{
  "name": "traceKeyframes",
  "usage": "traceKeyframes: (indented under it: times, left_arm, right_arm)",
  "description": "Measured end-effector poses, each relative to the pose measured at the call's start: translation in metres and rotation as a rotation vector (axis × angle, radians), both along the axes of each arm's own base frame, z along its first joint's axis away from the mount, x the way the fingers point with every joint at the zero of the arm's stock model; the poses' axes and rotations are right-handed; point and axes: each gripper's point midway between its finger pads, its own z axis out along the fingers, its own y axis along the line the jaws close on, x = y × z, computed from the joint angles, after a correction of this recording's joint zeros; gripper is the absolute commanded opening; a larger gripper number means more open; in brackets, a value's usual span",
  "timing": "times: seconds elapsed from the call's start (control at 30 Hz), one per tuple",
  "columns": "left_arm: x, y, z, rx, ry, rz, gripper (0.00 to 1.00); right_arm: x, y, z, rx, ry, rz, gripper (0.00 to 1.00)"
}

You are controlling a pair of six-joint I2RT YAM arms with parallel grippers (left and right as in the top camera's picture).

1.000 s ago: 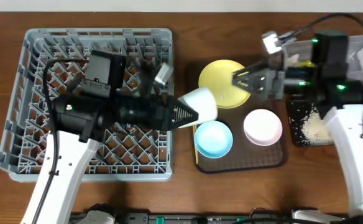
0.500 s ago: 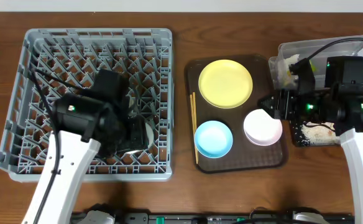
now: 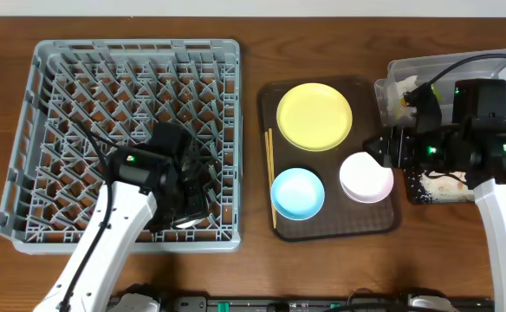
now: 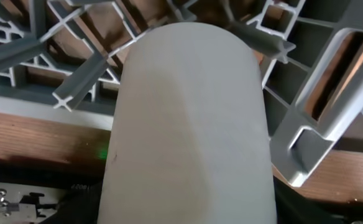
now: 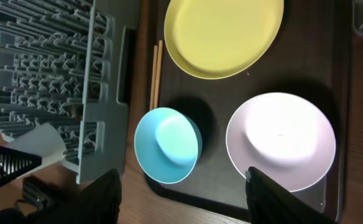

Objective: Sort waste into correct bins and load items into the dishwasher

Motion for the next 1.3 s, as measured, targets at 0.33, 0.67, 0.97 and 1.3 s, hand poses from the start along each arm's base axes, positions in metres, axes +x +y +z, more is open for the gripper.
traceKeyframes:
  times: [0.33,0.67,0.97,1.3]
  left_arm:
    - [-0.01,0.004,0.0,0.02,0.04,0.015,0.73]
    - [-0.008,0.004,0.005,0.022,0.033,0.022,0.79]
    - [0.027,-0.009,0.103,-0.056,-0.192,-0.038,0.81]
    - [0.028,-0.007,0.182,-0.115,-0.479,-0.059,0.85]
  right_arm:
    - [0.0,0.0,0.0,-0.002,0.001,0.003,0.63]
    - [-0.001,0.0,-0.001,-0.006,0.0,0.012,0.63]
    - [-0.02,0.034,-0.012,-0.127,0.006,0.174,0.63]
    - [-0.019,0.054,-0.046,-0.288,0.095,0.182,0.34]
